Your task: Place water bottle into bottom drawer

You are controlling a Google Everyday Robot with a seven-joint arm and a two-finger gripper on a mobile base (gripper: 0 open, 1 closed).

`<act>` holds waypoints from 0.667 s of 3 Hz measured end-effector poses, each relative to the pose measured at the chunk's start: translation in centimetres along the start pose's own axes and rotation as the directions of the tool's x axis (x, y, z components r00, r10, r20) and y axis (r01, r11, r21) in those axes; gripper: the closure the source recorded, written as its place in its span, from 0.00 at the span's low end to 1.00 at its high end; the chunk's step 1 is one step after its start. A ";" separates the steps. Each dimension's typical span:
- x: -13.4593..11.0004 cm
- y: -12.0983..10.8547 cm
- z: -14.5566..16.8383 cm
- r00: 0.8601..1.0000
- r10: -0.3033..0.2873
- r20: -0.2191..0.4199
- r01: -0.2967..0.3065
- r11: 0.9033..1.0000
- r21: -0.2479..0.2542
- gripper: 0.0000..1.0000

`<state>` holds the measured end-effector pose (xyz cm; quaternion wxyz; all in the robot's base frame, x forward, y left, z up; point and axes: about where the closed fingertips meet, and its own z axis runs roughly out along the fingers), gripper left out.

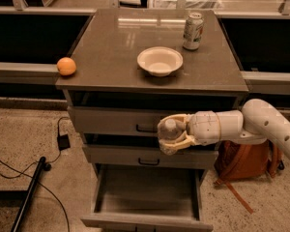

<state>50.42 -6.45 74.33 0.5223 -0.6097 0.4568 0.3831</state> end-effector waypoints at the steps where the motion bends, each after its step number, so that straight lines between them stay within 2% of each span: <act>1: 0.6 0.2 0.5 1.000 0.020 0.008 -0.019 1.000 -0.020 1.00; 2: 7.3 3.0 0.5 0.994 0.108 -0.013 -0.108 0.994 -0.019 1.00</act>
Offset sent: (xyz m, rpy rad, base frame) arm -0.0193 -0.0287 -0.1968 -0.0257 0.2636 -0.0364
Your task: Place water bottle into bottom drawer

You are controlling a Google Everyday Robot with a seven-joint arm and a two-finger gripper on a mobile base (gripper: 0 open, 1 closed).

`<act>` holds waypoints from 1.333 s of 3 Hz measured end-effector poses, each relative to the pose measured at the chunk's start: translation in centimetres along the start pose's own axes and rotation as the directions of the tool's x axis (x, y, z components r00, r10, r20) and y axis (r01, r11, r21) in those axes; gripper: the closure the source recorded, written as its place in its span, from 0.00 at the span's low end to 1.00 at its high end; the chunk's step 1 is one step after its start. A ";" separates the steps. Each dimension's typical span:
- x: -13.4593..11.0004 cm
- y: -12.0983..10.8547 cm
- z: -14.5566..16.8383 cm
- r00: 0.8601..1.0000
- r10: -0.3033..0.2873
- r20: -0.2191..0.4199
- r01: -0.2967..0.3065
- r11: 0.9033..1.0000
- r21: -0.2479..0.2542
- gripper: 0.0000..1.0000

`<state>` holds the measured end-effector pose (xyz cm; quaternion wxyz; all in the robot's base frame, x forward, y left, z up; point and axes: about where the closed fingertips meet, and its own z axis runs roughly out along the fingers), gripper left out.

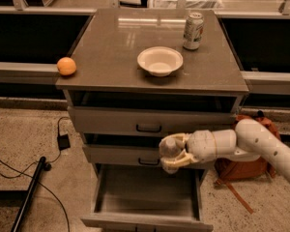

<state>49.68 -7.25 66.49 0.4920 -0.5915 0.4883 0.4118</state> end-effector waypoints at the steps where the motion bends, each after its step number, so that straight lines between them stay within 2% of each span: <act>1: 5.7 1.9 0.7 0.998 0.055 -0.007 -0.055 0.998 -0.020 1.00; 2: 8.7 3.2 0.8 0.989 -0.020 0.143 0.020 1.000 -0.002 1.00; 3: 8.8 3.3 1.1 0.990 -0.020 0.140 0.021 1.000 -0.005 1.00; 4: 12.8 3.0 0.3 0.991 0.003 0.131 -0.007 1.000 0.024 1.00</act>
Offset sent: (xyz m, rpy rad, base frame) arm -0.0244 -0.0201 -0.1138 0.3129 -0.1500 0.0595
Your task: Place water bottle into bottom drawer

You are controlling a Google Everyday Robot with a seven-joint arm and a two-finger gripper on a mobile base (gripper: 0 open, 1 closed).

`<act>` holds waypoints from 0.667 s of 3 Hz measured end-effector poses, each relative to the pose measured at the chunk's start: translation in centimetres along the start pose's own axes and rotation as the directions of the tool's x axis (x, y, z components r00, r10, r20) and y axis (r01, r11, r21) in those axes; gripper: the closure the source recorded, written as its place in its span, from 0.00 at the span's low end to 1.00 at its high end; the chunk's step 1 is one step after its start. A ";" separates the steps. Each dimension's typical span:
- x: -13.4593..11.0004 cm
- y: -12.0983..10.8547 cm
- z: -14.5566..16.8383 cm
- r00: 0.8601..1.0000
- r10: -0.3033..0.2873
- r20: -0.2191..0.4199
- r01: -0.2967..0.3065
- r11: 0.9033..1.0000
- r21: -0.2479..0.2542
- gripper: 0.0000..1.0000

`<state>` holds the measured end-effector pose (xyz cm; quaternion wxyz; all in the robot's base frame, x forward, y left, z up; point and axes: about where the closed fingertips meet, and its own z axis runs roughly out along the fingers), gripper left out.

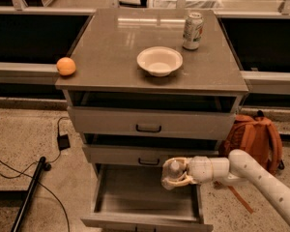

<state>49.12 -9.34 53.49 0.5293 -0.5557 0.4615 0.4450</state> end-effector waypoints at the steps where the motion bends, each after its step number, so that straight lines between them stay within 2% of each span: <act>1: 6.8 0.5 -2.1 0.997 0.070 0.030 -0.072 0.994 0.078 1.00; 2: 11.5 1.2 -3.4 0.993 0.112 0.027 -0.114 0.987 0.114 1.00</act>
Offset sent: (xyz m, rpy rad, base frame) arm 0.0120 -0.0631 -0.1720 0.0317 0.1558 -0.1699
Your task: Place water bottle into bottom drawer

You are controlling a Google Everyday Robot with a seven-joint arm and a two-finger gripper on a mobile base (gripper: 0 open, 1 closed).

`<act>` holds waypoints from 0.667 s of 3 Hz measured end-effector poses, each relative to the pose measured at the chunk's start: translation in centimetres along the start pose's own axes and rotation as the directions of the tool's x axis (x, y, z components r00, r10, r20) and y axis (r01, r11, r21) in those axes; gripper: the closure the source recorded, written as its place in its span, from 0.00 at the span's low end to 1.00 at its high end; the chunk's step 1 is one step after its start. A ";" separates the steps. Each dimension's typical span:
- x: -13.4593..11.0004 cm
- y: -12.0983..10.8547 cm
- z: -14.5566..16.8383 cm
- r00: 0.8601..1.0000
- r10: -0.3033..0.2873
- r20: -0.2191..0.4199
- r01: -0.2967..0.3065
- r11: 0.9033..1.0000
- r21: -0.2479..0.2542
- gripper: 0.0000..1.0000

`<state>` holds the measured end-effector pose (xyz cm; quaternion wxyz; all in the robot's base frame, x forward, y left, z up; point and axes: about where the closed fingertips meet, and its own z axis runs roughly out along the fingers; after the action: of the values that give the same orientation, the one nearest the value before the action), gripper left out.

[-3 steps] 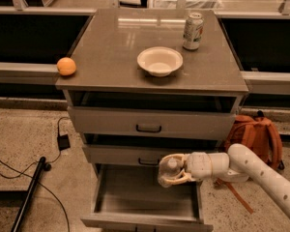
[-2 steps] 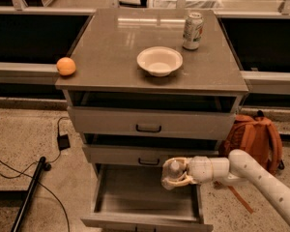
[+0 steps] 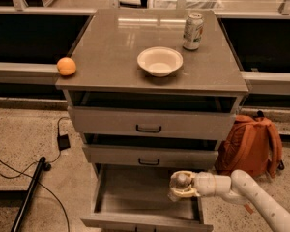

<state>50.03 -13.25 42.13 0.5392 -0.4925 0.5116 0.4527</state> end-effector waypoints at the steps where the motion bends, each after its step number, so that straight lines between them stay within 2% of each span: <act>1: 3.7 0.2 -0.5 0.999 0.031 -0.012 -0.031 0.999 0.007 1.00; 2: 4.4 0.2 -0.6 0.999 0.036 -0.013 -0.036 0.999 0.011 1.00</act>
Offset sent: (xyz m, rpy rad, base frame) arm -0.0002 -0.0059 -0.0391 -0.0085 0.0337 -0.0085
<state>50.07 -13.94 37.74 0.5302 -0.4832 0.5266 0.4563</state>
